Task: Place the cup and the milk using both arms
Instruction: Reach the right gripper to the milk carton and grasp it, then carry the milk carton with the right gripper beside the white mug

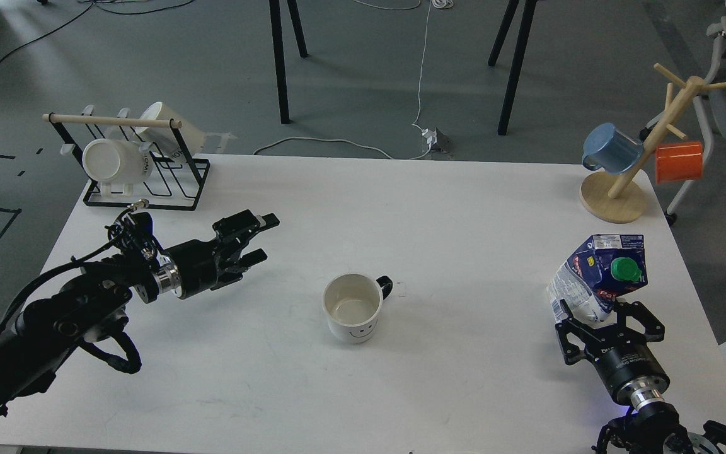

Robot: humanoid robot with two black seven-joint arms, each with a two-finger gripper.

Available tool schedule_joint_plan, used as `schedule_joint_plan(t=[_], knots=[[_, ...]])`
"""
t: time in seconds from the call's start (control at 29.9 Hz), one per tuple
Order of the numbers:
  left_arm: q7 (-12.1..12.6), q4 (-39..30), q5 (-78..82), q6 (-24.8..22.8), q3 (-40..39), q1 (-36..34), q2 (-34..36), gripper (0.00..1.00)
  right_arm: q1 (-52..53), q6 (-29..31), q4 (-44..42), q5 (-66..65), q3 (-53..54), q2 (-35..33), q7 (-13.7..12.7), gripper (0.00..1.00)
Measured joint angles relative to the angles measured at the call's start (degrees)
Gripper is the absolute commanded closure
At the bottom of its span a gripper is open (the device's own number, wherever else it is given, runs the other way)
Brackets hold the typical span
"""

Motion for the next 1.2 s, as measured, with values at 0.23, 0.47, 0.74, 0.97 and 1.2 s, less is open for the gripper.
schedule_joint_plan(t=[0.23, 0.47, 0.74, 0.97, 1.2], knots=[[0.0, 0.1, 0.0, 0.0, 0.0, 0.1, -0.1, 0.01, -0.1, 0.0, -0.2, -0.2, 0.0, 0.0, 0.0, 0.64], [0.0, 0.2, 0.0, 0.0, -0.1, -0.3, 0.0, 0.01, 0.1, 0.0, 2.3, -2.6, -0.2, 0.4, 0.0, 0.67], [0.0, 0.7, 0.0, 0.0, 0.0, -0.1, -0.5, 0.01, 0.1, 0.0, 6.1, -8.7, -0.5, 3.8, 0.0, 0.67], [0.0, 1.6, 0.0, 0.0, 0.0, -0.1, -0.6, 0.01, -0.4, 0.0, 6.6, -14.8, -1.0, 8.9, 0.0, 0.67], [0.0, 1.6, 0.0, 0.0, 0.0, -0.1, -0.5, 0.01, -0.6, 0.0, 6.6, -17.8, -3.2, 11.7, 0.0, 0.66]])
